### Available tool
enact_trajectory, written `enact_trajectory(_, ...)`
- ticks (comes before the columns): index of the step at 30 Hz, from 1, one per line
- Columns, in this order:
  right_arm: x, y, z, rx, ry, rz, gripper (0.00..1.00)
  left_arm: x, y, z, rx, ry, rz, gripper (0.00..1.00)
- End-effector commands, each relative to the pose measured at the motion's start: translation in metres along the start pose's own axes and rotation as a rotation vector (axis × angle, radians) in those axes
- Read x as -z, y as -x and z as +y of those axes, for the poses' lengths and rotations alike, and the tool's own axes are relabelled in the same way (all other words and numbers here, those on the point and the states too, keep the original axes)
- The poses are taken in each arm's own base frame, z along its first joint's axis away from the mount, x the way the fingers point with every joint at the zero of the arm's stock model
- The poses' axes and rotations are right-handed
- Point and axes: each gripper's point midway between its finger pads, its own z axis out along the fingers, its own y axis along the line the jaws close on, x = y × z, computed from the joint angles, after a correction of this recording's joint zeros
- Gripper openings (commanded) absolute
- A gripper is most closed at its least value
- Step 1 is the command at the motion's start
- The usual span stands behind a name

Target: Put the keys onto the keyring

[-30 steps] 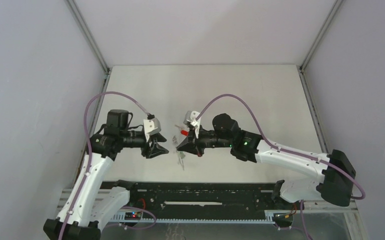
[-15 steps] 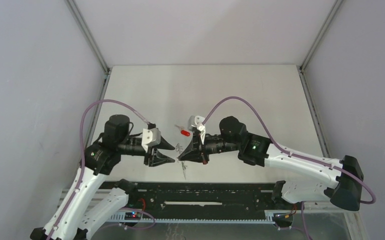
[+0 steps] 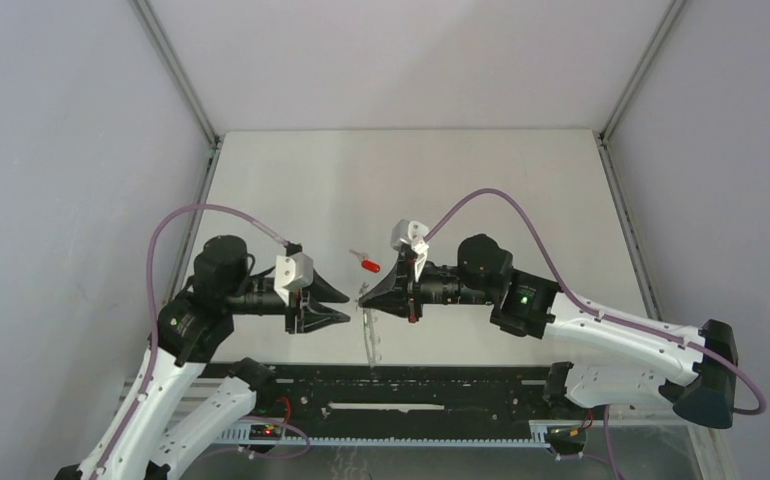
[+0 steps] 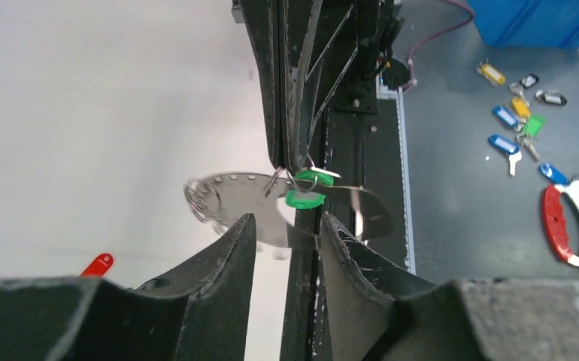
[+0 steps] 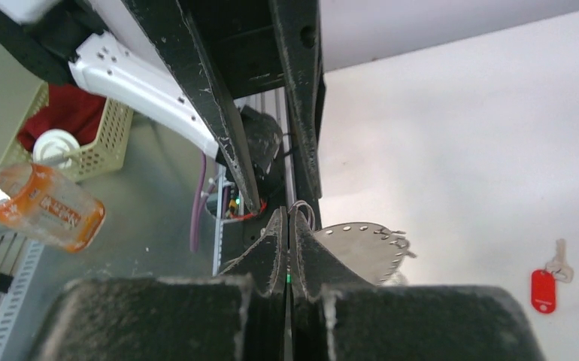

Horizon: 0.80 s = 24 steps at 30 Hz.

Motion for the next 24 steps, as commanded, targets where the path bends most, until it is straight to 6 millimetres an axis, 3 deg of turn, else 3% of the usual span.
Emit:
enact_trajectory(1, 0.008, 0.046, 0.006, 0.016, -0.025, -0.167, 0.0, 0.002, 0.018, 0.0, 0.035, 0.04, -0.067, 0.41)
enact_trajectory(10, 0.008, 0.052, 0.012, 0.0, 0.013, -0.189, 0.0, -0.003, 0.038, 0.002, 0.05, 0.008, -0.139, 0.39)
enact_trajectory(19, 0.005, 0.053, 0.013, 0.002, 0.015, -0.197, 0.0, -0.01, 0.037, -0.011, 0.115, -0.095, -0.135, 0.37)
enact_trajectory(24, 0.004, 0.054, 0.019, 0.005, 0.049, -0.199, 0.0, -0.011, 0.033, -0.01, 0.119, -0.095, -0.131, 0.31)
